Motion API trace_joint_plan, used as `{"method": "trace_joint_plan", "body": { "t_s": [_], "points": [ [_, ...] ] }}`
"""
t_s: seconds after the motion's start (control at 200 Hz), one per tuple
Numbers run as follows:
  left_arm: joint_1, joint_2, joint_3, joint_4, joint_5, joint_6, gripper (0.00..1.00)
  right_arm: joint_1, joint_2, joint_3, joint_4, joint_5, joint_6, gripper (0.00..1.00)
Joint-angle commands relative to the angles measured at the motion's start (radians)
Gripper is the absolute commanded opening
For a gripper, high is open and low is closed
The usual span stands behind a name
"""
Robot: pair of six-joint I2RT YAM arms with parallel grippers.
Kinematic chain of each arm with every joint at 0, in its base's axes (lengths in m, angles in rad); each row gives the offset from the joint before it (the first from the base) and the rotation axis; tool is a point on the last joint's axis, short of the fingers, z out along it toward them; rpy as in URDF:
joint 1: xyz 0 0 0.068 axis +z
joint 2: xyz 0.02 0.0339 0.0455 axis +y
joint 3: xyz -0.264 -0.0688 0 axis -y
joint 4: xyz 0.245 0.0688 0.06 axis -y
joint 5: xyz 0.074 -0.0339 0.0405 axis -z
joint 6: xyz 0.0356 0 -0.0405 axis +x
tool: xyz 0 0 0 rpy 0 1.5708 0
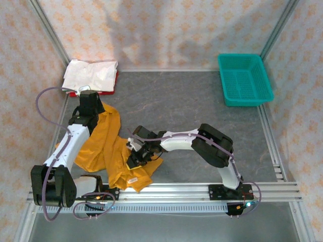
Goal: Fold and stack the t-shirts
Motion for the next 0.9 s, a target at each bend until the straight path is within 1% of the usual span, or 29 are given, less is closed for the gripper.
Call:
{"method": "trace_joint_plan", "body": {
  "t_s": [0.0,0.165,0.21,0.375,0.445,0.53,0.596,0.651,0.756,0.801,0.891],
  "points": [
    [0.006,-0.013,-0.006,0.019,-0.025,-0.012,0.0,-0.004,-0.008,0.018,-0.002,0.001,-0.017,0.18],
    [0.006,-0.024,-0.007,0.017,-0.036,-0.008,0.0,-0.031,-0.055,0.003,0.004,0.027,-0.011,0.05],
    [0.006,-0.023,-0.008,0.018,-0.035,-0.008,0.0,-0.04,-0.067,0.004,0.002,0.028,-0.012,0.0],
    [0.006,-0.024,-0.002,0.013,-0.043,-0.01,0.0,-0.075,-0.136,-0.001,-0.033,0.051,-0.01,0.0],
    [0.007,-0.035,-0.005,0.013,-0.052,-0.014,0.0,-0.096,-0.182,0.002,-0.094,0.087,-0.033,0.0],
    [0.007,-0.065,-0.008,0.009,-0.056,-0.022,0.0,-0.123,-0.244,0.032,-0.26,0.167,-0.123,0.0],
    [0.007,-0.102,-0.007,0.004,-0.052,-0.029,0.0,-0.154,-0.29,0.064,-0.412,0.263,-0.2,0.0],
    [0.008,-0.136,-0.006,0.001,-0.05,-0.033,0.0,-0.19,-0.331,0.075,-0.505,0.346,-0.245,0.0],
    [0.007,-0.204,0.009,-0.019,-0.049,-0.039,0.0,-0.29,-0.4,0.079,-0.627,0.491,-0.297,0.0],
    [0.008,-0.233,0.017,-0.029,-0.041,-0.038,0.0,-0.329,-0.433,0.086,-0.667,0.578,-0.306,0.0],
    [0.007,-0.286,0.042,-0.053,-0.013,-0.038,0.0,-0.397,-0.501,0.093,-0.692,0.682,-0.318,0.0]
  ]
}}
